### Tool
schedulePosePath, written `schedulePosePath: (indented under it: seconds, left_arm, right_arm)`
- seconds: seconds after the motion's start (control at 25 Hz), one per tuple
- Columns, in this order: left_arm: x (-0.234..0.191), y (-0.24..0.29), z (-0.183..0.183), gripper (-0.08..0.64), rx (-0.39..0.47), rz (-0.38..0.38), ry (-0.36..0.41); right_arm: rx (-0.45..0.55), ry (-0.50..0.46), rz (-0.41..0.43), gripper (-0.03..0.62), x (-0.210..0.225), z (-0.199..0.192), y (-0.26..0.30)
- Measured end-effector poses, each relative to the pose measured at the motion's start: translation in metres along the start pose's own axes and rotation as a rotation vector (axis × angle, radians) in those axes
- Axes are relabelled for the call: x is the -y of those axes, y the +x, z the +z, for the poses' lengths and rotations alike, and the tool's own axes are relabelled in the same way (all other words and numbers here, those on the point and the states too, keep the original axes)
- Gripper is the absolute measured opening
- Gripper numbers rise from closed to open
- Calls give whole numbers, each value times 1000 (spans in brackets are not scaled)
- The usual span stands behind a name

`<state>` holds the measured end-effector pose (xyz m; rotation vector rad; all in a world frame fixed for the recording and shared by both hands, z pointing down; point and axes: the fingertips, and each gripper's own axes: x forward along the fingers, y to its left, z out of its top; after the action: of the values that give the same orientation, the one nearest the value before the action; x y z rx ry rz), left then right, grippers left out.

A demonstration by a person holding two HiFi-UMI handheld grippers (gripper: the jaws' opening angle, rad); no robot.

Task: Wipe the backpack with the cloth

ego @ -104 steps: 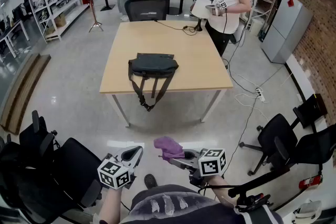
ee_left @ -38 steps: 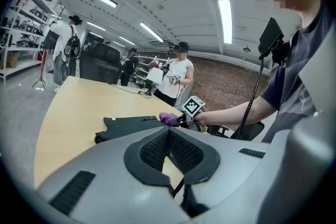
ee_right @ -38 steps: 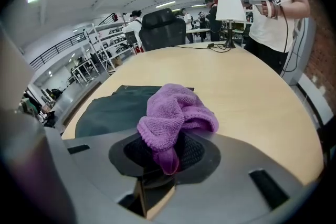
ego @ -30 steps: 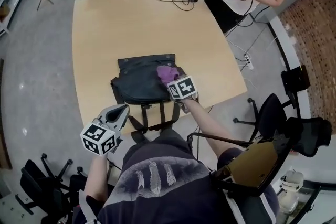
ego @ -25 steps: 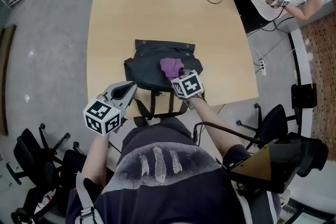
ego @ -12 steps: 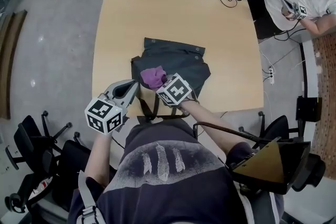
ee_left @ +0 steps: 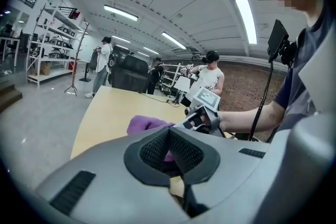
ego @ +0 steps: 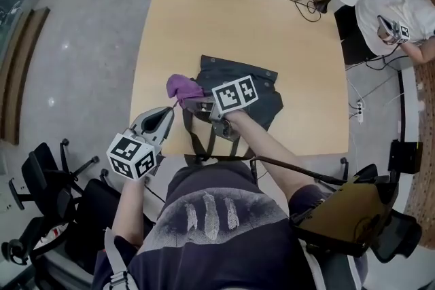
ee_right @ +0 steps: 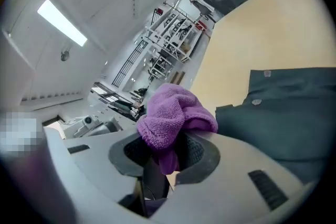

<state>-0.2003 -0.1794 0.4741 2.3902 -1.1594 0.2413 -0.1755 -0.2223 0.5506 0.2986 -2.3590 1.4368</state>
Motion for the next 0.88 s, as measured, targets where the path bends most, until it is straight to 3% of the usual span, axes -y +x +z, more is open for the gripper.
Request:
schedulePosePath:
  seconds: [0.04,0.12,0.24,0.32,0.48,0.88]
  left_arm:
    - [-3,-2,-3,6,-5,10,-6]
    - [-5,-4,-9,6,-16,22,-20]
    - [-6,-5,-15,6,-46,30,-16]
    - [-6,-1,-16,6,-61,27,-11]
    - [-6,4,-16,6,-67,27,-12]
    - [18,31,-6,6,-72,-29,22]
  right_arm:
    - [7,-2,-21,100,6,8,2]
    - [-28,-52,-144,100,34,15,9]
    - [-143,-239,-412,100,82,18,15]
    - [-234,-373,-523,100,102,15,14]
    - [-306,-462,-568,99,114,11,11]
    - [-303,-381,-576,98,134,4,-53]
